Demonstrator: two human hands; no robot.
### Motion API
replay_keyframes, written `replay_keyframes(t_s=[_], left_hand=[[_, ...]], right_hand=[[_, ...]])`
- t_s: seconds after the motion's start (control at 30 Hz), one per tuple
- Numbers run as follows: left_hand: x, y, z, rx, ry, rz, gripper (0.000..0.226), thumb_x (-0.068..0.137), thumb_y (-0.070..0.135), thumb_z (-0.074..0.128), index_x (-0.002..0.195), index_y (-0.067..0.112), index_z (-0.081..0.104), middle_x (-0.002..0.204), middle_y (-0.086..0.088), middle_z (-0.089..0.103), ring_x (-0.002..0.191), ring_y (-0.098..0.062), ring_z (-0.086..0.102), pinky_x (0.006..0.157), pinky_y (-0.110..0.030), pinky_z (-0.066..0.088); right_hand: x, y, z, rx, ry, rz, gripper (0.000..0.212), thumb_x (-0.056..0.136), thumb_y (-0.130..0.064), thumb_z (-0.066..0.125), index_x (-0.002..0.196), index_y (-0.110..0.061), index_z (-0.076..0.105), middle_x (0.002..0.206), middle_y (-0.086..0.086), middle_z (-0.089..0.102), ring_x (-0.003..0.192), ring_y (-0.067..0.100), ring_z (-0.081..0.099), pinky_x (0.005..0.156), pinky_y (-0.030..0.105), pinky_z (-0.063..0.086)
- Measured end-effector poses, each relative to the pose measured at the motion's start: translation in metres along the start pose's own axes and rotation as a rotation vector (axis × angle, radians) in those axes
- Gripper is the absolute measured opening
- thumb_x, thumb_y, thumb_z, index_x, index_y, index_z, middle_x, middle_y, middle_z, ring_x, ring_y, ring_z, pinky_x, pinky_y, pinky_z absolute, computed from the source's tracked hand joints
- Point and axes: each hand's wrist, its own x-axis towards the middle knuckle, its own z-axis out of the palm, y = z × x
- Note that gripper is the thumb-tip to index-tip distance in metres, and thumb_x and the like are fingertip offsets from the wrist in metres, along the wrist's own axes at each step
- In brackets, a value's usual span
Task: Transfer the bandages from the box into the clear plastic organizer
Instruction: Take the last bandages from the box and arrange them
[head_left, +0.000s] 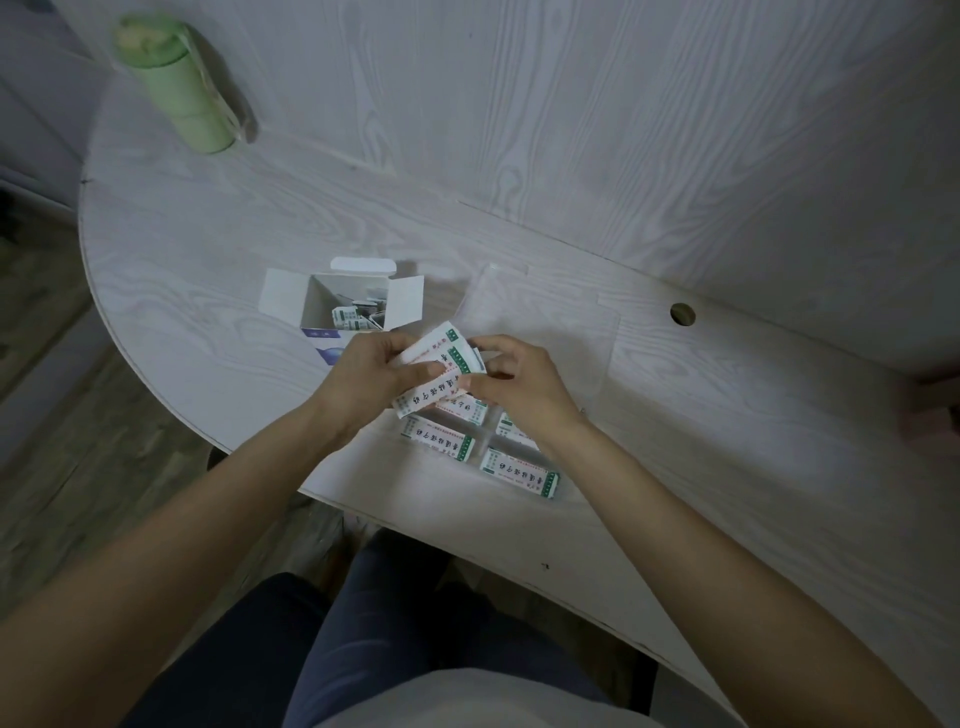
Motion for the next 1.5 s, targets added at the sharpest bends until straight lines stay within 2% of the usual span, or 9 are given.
replay_keyframes(t_s=[0.17, 0.33, 0.53, 0.77, 1.03, 1.1, 1.2, 1.37, 1.5], left_hand=[[-0.003, -0.001, 0.001, -0.024, 0.04, 0.032, 0.018, 0.079, -0.002, 0.069, 0.082, 0.014, 0.062, 0.081, 0.001, 0.069, 0.06, -0.001, 0.066, 0.053, -0.018, 0.054], [-0.008, -0.001, 0.006, -0.03, 0.023, 0.022, 0.02, 0.074, -0.002, 0.073, 0.088, 0.007, 0.061, 0.085, -0.005, 0.068, 0.062, -0.004, 0.066, 0.054, -0.019, 0.054], [-0.012, -0.007, 0.001, -0.124, 0.033, -0.056, 0.036, 0.074, -0.001, 0.073, 0.109, -0.001, 0.062, 0.105, -0.015, 0.069, 0.093, -0.03, 0.066, 0.082, -0.044, 0.055], [-0.019, -0.01, 0.006, -0.157, -0.11, -0.114, 0.03, 0.092, 0.007, 0.055, 0.122, 0.007, 0.053, 0.111, -0.011, 0.067, 0.094, -0.021, 0.066, 0.075, -0.032, 0.058], [-0.018, -0.008, 0.004, -0.093, 0.013, -0.08, 0.054, 0.072, 0.006, 0.077, 0.122, 0.009, 0.055, 0.109, -0.008, 0.067, 0.098, -0.023, 0.065, 0.061, -0.026, 0.054], [-0.018, -0.009, 0.002, -0.082, -0.009, -0.089, 0.054, 0.072, 0.01, 0.078, 0.121, 0.01, 0.057, 0.109, -0.006, 0.068, 0.098, -0.021, 0.066, 0.057, -0.024, 0.053], [-0.019, -0.011, -0.002, -0.118, -0.02, -0.079, 0.047, 0.076, 0.009, 0.074, 0.121, 0.009, 0.059, 0.106, -0.008, 0.07, 0.087, -0.016, 0.068, 0.054, -0.022, 0.053], [-0.02, -0.012, -0.009, -0.132, -0.012, -0.076, 0.045, 0.076, -0.001, 0.072, 0.119, 0.001, 0.058, 0.104, -0.013, 0.069, 0.07, -0.01, 0.07, 0.055, -0.021, 0.054], [-0.017, -0.012, -0.009, 0.131, 0.042, 0.014, 0.036, 0.077, 0.0, 0.073, 0.111, 0.002, 0.063, 0.093, -0.008, 0.069, 0.068, -0.011, 0.064, 0.058, -0.019, 0.053]], right_hand=[[-0.005, 0.003, 0.004, 0.011, 0.008, -0.009, 0.023, 0.084, -0.005, 0.068, 0.105, -0.013, 0.062, 0.097, 0.005, 0.071, 0.08, 0.011, 0.066, 0.078, 0.024, 0.056], [-0.008, 0.005, 0.003, 0.069, 0.053, 0.009, 0.017, 0.082, -0.005, 0.071, 0.097, -0.007, 0.064, 0.093, 0.008, 0.071, 0.067, 0.006, 0.066, 0.06, 0.012, 0.05], [-0.006, 0.011, 0.003, 0.074, 0.088, 0.024, 0.013, 0.082, -0.008, 0.072, 0.093, -0.012, 0.067, 0.09, 0.005, 0.071, 0.071, 0.011, 0.065, 0.068, 0.019, 0.052], [-0.011, 0.009, 0.009, 0.089, 0.07, 0.001, 0.019, 0.082, -0.003, 0.071, 0.1, -0.003, 0.067, 0.091, 0.009, 0.071, 0.062, 0.007, 0.067, 0.061, 0.015, 0.051], [-0.013, 0.005, 0.01, 0.056, 0.072, 0.008, 0.021, 0.079, -0.005, 0.074, 0.099, -0.004, 0.067, 0.1, 0.013, 0.07, 0.072, 0.021, 0.065, 0.063, 0.026, 0.055], [-0.012, 0.006, 0.01, 0.032, 0.091, 0.0, 0.018, 0.078, -0.007, 0.076, 0.094, -0.01, 0.068, 0.094, 0.008, 0.071, 0.064, 0.015, 0.066, 0.063, 0.022, 0.053], [-0.01, 0.008, 0.011, 0.053, 0.146, 0.013, 0.014, 0.079, -0.006, 0.074, 0.089, -0.013, 0.068, 0.089, 0.007, 0.071, 0.059, 0.008, 0.064, 0.056, 0.014, 0.048], [-0.007, 0.013, 0.01, 0.08, 0.198, 0.037, 0.007, 0.087, -0.008, 0.067, 0.082, -0.012, 0.066, 0.082, 0.008, 0.071, 0.054, 0.008, 0.056, 0.053, 0.022, 0.047], [-0.007, 0.012, 0.006, 0.005, 0.082, 0.036, 0.01, 0.089, -0.006, 0.064, 0.082, -0.011, 0.058, 0.084, 0.006, 0.069, 0.05, 0.003, 0.059, 0.058, 0.026, 0.051]])
